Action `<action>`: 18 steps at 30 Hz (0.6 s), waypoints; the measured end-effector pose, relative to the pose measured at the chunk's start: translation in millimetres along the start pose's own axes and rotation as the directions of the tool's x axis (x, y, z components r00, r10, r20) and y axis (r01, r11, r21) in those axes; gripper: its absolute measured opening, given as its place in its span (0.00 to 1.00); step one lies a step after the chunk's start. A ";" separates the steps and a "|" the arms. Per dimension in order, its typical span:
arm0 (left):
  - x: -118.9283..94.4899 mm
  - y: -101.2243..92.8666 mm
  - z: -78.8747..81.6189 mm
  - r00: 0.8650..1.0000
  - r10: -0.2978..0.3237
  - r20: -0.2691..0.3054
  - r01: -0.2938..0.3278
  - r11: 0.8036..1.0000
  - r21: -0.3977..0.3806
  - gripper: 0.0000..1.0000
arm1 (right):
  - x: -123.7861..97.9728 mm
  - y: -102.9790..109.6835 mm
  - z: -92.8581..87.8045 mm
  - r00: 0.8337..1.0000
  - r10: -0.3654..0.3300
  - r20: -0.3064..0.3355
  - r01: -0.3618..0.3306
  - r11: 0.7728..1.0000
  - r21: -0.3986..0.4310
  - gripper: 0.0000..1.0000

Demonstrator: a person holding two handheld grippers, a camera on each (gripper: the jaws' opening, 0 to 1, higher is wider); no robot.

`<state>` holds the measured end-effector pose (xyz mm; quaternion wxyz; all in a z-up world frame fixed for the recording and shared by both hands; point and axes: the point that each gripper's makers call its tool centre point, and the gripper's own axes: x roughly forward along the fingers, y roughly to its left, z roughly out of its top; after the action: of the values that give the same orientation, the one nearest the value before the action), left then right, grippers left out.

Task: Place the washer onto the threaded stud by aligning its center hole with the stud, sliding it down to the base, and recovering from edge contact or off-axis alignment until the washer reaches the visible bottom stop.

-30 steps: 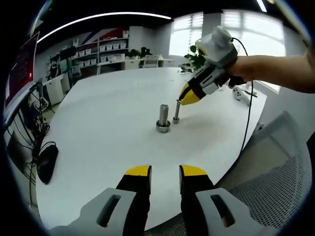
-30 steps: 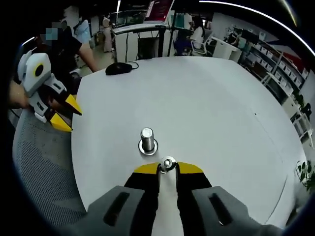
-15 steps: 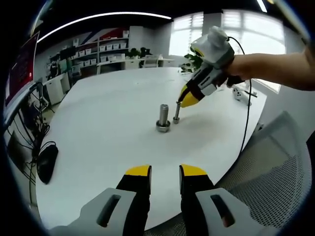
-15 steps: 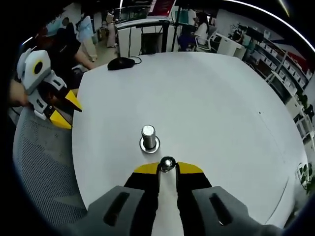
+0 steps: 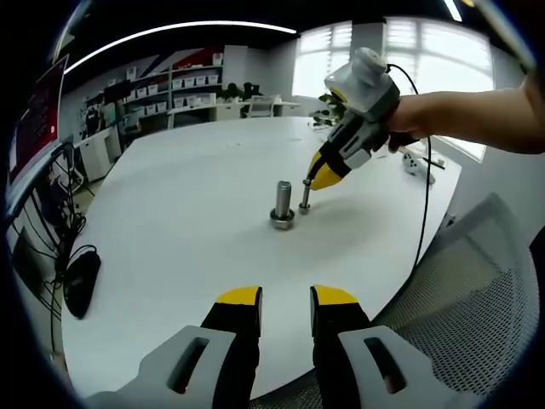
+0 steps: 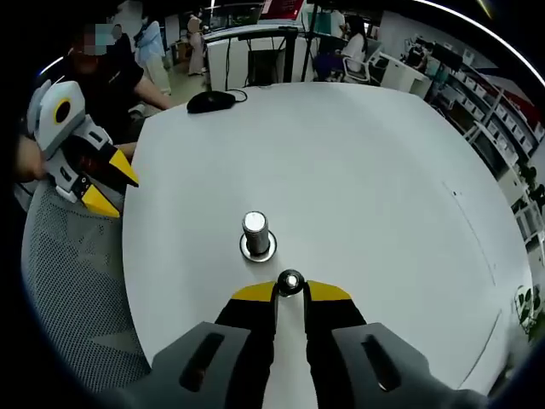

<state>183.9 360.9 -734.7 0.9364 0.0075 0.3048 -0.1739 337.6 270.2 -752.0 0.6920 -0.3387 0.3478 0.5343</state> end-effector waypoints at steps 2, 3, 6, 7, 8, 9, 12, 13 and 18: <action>0.0 0.1 -0.2 1.000 0.000 -0.001 0.000 1.000 0.001 0.20 | 3.9 0.8 -2.6 1.000 0.004 -0.016 -0.004 1.000 -0.005 0.14; 0.2 0.2 -0.3 1.000 0.000 -0.001 0.000 1.000 0.001 0.20 | 5.6 1.0 -3.6 1.000 0.005 -0.021 -0.005 1.000 -0.006 0.14; 0.1 0.6 -0.5 1.000 0.003 -0.002 -0.003 1.000 0.000 0.20 | 10.4 1.4 -7.3 0.999 0.016 -0.034 -0.016 1.000 -0.012 0.14; 0.2 0.6 -0.6 1.000 0.003 -0.002 -0.003 1.000 0.001 0.20 | 12.8 1.2 -10.9 0.998 0.022 -0.052 -0.022 1.000 -0.013 0.13; 0.4 -0.3 -0.6 1.000 -0.002 -0.003 0.002 1.000 0.005 0.20 | 13.6 0.0 -14.3 0.997 0.020 -0.070 -0.022 0.999 -0.025 0.03; 0.6 -1.4 -1.0 1.000 -0.007 -0.006 0.007 1.000 0.010 0.20 | 15.7 -0.3 -13.6 0.998 0.019 -0.060 -0.020 1.000 -0.020 0.04; 1.0 -1.0 -2.6 1.000 -0.006 -0.015 0.006 1.000 0.010 0.20 | 21.4 -1.9 -19.9 0.996 0.033 -0.084 -0.034 0.999 -0.009 0.04; 1.0 -0.6 -2.5 1.000 -0.004 -0.014 0.005 1.000 0.009 0.20 | 22.7 -2.5 -20.7 0.996 0.032 -0.085 -0.033 0.999 -0.005 0.06; 0.7 0.2 -2.8 1.000 -0.001 -0.014 0.001 1.000 0.003 0.20 | 22.8 -2.8 -14.9 0.999 0.030 -0.036 -0.029 0.999 0.032 0.13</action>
<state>182.9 361.3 -737.3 0.9341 0.0102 0.3112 -0.1746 342.8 268.6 -778.8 0.6826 -0.3324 0.3737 0.5328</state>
